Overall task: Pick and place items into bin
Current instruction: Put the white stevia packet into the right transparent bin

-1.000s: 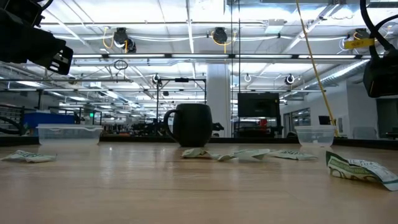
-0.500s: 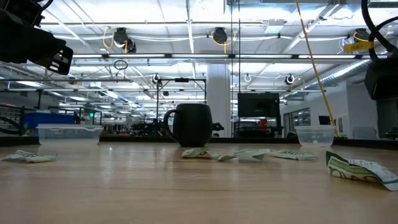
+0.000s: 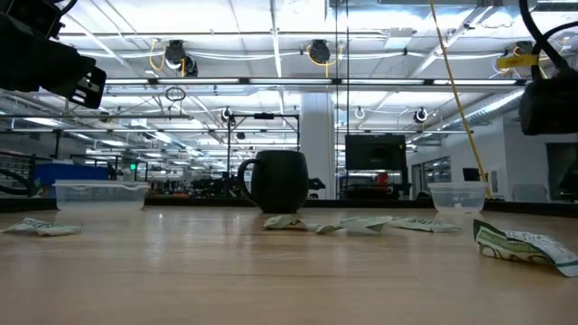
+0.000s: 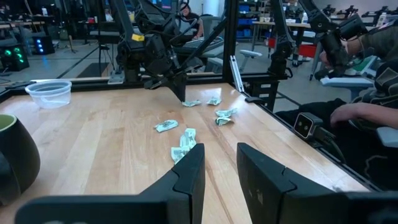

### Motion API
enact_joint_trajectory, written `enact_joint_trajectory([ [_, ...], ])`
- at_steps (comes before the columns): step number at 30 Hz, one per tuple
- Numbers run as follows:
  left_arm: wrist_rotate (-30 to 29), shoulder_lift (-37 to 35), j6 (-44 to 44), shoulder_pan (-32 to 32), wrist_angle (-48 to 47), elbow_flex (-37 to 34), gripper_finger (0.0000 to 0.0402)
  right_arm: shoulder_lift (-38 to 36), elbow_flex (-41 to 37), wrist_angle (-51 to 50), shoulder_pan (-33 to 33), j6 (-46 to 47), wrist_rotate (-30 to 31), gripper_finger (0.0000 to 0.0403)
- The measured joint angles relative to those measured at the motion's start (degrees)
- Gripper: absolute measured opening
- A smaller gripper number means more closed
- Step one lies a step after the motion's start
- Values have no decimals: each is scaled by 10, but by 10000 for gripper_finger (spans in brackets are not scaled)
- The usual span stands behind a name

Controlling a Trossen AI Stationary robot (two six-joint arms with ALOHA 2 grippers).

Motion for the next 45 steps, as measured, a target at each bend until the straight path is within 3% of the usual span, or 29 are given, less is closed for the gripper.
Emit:
enact_joint_trajectory([
  [12, 0, 0, 0, 0, 0, 0, 97, -87, 0, -16, -71, -137, 143, 1],
  [21, 0, 0, 0, 0, 0, 0, 97, -161, 0, -121, -153, -236, 382, 0],
  [26, 0, 0, 0, 0, 0, 0, 97, -182, 0, -185, -207, -240, 493, 0],
  [36, 0, 0, 0, 0, 0, 0, 97, -184, 0, -202, -317, -260, 580, 0],
  [45, 0, 0, 0, 0, 0, 0, 97, -184, 0, -215, -432, -333, 582, 0],
])
